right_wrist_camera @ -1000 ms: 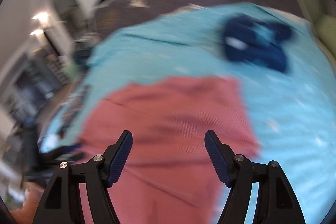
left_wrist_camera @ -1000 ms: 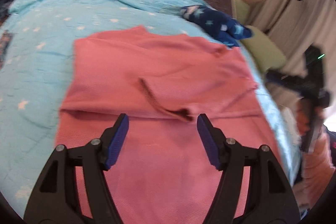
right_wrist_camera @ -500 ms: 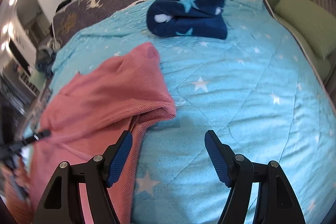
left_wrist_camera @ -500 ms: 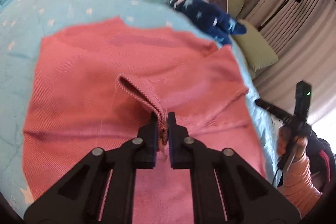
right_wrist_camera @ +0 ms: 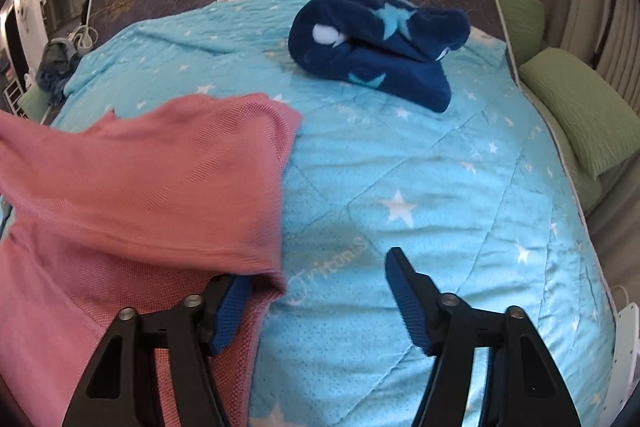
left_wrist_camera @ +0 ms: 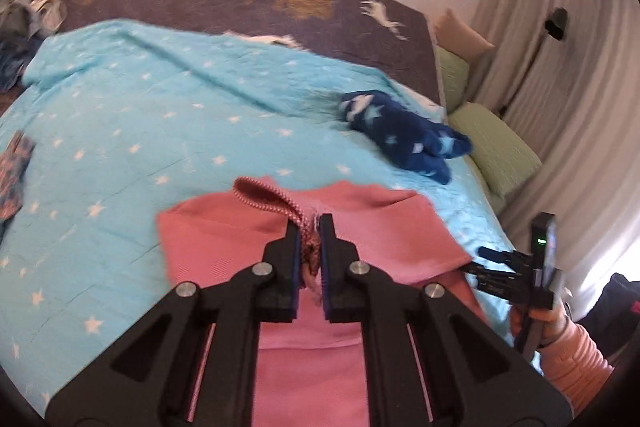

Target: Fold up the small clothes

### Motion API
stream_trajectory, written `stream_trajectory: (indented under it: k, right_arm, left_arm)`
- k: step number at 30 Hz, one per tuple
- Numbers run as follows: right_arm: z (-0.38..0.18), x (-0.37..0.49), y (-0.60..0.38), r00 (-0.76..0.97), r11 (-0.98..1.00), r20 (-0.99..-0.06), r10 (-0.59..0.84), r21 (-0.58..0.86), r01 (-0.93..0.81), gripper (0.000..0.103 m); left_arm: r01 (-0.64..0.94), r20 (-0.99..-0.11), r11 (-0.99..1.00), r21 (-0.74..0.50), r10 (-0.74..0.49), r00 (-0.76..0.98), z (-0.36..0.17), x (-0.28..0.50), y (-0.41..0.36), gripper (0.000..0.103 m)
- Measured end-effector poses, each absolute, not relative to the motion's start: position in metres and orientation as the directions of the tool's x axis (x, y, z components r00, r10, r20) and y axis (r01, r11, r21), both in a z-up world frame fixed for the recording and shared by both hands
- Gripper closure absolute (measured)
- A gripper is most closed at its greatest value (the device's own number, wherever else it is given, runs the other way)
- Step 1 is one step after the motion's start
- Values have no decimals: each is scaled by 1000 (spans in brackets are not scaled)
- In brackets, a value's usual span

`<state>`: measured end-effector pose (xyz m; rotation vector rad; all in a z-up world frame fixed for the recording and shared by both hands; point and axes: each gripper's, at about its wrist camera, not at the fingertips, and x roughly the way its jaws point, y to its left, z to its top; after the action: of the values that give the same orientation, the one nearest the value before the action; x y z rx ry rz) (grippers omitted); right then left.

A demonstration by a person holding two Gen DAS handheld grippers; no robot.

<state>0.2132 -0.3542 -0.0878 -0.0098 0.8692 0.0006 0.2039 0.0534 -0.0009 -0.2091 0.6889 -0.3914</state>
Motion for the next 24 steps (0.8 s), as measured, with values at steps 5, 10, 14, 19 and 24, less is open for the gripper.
stream_trajectory:
  k: [5, 10, 14, 19, 24]
  right_arm:
    - [-86, 200, -349, 652, 999, -758, 3, -30, -39, 40]
    - [-85, 190, -338, 664, 994, -747, 7, -67, -86, 40]
    - [-83, 190, -330, 689, 990, -724, -17, -108, -89, 52]
    - [-82, 187, -325, 685, 988, -727, 48, -64, -138, 91]
    - [-82, 181, -327, 688, 989, -724, 56, -52, -135, 93]
  left_arm:
    - [176, -678, 935, -307, -345, 649, -54, 219, 81, 94]
    - [138, -748, 930, -339, -356, 560, -100, 224, 93, 93]
    - [156, -747, 930, -334, -362, 557, -99, 216, 91, 92]
    - [146, -749, 941, -307, -333, 572, -87, 210, 97, 76]
    - [83, -719, 945, -317, -296, 629, -71, 205, 114, 61]
